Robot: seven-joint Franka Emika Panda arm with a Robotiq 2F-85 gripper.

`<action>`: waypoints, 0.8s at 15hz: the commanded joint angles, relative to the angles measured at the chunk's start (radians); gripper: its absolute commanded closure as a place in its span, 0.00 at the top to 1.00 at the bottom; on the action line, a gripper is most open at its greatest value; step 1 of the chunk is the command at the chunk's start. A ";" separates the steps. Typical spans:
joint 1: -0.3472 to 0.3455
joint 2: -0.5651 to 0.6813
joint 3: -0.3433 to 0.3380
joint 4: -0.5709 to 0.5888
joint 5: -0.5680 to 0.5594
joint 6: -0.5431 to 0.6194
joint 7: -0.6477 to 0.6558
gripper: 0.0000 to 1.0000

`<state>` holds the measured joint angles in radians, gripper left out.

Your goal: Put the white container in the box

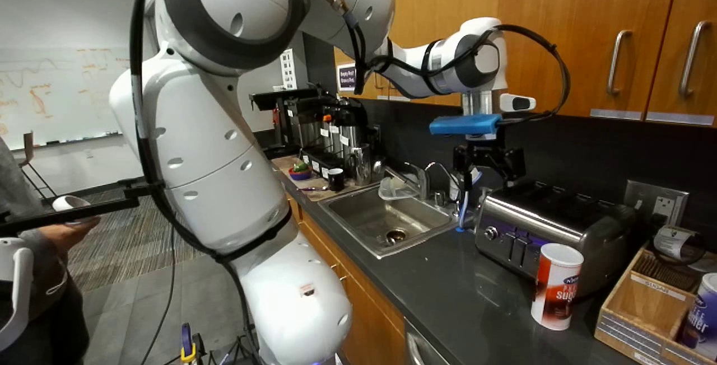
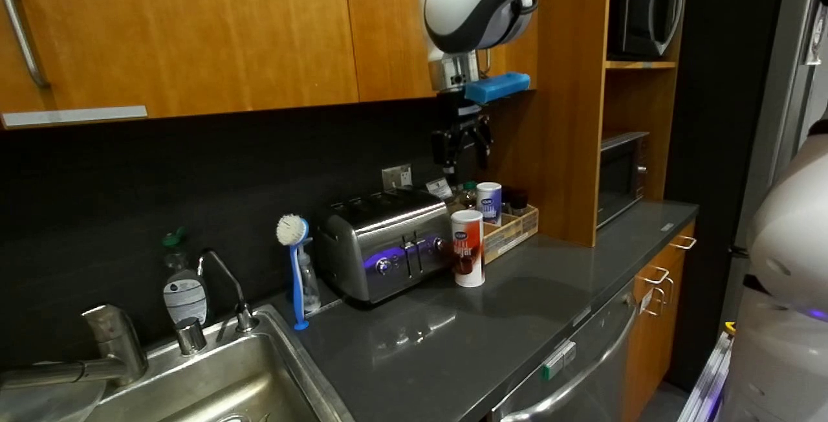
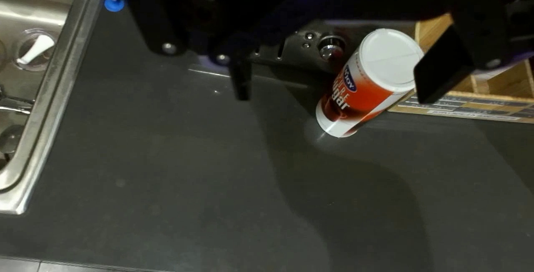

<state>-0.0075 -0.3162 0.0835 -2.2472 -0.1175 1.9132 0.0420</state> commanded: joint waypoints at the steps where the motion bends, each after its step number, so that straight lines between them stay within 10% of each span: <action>1: -0.001 0.080 -0.049 0.065 -0.028 -0.034 -0.100 1.00; 12: -0.012 0.252 -0.110 0.111 -0.028 -0.026 -0.200 1.00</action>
<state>-0.0149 -0.1055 -0.0203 -2.1748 -0.1455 1.9099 -0.1459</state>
